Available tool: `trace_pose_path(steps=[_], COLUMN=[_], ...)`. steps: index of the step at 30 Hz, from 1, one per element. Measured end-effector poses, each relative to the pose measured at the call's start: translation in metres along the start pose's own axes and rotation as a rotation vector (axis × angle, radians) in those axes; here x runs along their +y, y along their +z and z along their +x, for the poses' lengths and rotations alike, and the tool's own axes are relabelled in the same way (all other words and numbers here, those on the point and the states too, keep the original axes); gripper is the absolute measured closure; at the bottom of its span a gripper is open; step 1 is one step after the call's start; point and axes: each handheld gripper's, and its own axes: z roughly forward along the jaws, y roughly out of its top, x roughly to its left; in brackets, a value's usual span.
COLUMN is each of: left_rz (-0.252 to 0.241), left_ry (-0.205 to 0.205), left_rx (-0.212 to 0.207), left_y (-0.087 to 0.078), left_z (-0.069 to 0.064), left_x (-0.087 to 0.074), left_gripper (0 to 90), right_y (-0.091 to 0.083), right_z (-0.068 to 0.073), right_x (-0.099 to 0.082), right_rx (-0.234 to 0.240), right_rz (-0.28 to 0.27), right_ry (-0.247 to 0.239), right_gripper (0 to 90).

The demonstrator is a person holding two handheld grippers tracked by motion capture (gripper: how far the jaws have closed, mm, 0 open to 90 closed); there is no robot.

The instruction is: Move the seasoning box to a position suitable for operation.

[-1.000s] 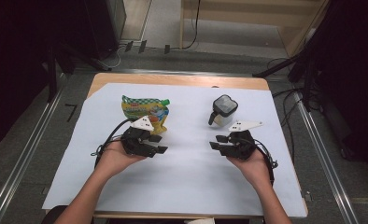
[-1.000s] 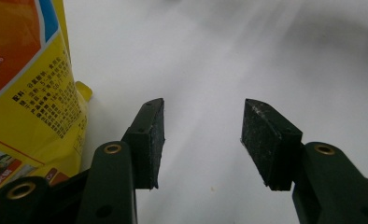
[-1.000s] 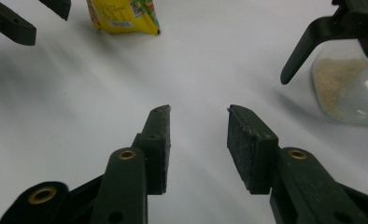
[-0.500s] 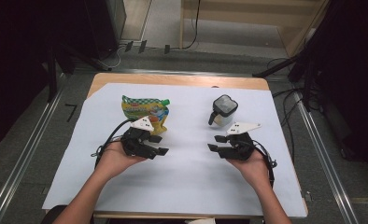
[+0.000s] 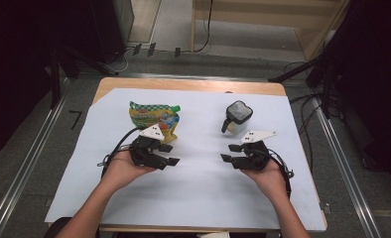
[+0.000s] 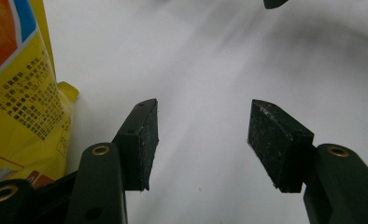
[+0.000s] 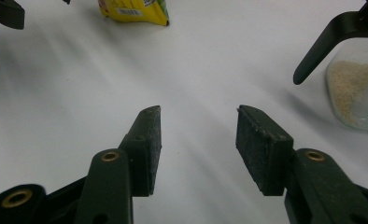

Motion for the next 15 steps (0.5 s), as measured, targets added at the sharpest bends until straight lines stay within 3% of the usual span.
trace_pose_path(steps=[8, 15], left_rz=[0.006, 0.002], left_ry=[0.001, 0.0], left_rx=[0.025, 0.022], left_y=[-0.0003, -0.0004], left_z=[0.0018, 0.0045], left_x=[-0.0006, -0.0015], left_gripper=[42.4, 42.0], right_y=[-0.0011, -0.0003], right_z=[0.0013, 0.0016], right_x=[0.0014, 0.0014], right_rx=[0.001, -0.008], right_rz=[0.001, 0.001], right_ry=[0.005, 0.007], right_gripper=[49.4, 47.1])
